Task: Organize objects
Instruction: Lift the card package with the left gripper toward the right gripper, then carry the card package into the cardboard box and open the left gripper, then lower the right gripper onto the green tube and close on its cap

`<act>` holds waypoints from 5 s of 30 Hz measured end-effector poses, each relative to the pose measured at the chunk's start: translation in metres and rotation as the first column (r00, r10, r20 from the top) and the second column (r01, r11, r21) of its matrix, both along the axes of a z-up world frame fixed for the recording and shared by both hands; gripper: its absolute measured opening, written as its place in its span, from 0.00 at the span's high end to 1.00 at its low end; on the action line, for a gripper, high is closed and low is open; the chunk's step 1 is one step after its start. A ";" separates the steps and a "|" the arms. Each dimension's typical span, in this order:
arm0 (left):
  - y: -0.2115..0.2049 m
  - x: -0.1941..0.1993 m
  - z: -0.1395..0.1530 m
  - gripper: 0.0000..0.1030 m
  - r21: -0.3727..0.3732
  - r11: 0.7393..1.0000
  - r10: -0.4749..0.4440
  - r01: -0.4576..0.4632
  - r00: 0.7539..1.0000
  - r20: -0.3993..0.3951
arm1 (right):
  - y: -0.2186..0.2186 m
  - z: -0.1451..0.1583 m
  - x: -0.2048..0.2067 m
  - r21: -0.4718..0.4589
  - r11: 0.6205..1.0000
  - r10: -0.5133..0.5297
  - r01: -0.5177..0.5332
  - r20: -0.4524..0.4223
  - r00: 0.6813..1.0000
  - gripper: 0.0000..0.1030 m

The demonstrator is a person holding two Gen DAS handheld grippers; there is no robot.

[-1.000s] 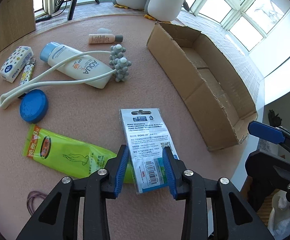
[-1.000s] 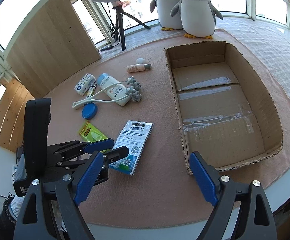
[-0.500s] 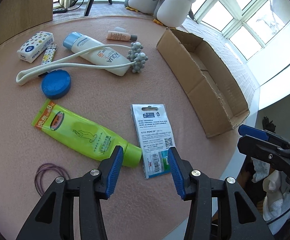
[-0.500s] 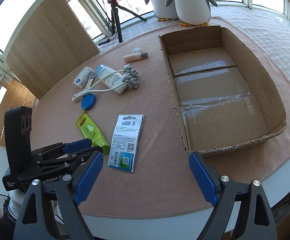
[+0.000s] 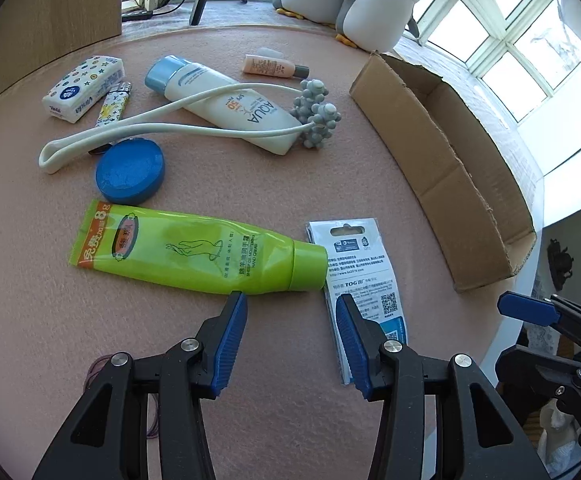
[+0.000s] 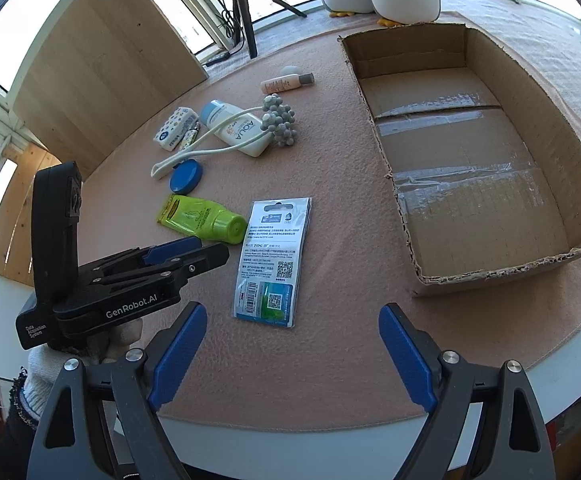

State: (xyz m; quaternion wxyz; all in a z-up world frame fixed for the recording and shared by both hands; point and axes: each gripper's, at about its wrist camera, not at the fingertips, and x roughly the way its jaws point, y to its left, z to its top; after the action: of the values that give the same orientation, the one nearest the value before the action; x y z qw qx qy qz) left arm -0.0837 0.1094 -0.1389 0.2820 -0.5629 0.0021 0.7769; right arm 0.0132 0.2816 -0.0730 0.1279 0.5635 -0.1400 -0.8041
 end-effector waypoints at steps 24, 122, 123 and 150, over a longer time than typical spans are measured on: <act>0.029 0.028 -0.014 0.52 0.055 0.994 -0.096 0.094 0.994 0.045 | -0.025 -0.048 -0.044 0.008 1.000 0.009 -0.010 0.113 0.994 0.51; -0.031 0.009 0.014 0.31 0.153 0.950 0.268 -0.273 0.962 0.057 | -0.071 -0.006 -0.105 0.016 0.963 0.271 -0.270 0.000 0.963 0.52; -0.034 0.008 0.011 0.31 0.157 0.947 0.272 -0.279 0.960 0.066 | -0.075 -0.011 -0.108 0.008 0.961 0.275 -0.275 0.014 0.961 0.52; -0.050 0.002 -0.016 0.33 0.175 0.942 0.270 -0.287 0.956 0.118 | -0.129 -0.057 -0.110 -0.082 0.910 0.414 -0.406 0.172 0.894 0.58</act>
State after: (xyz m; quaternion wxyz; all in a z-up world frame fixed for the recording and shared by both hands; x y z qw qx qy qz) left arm -0.0813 0.0598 -0.1551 0.2215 -0.5632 -0.1649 0.7788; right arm -0.0968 0.1529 -0.1301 0.2931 0.6496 -0.0469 -0.6999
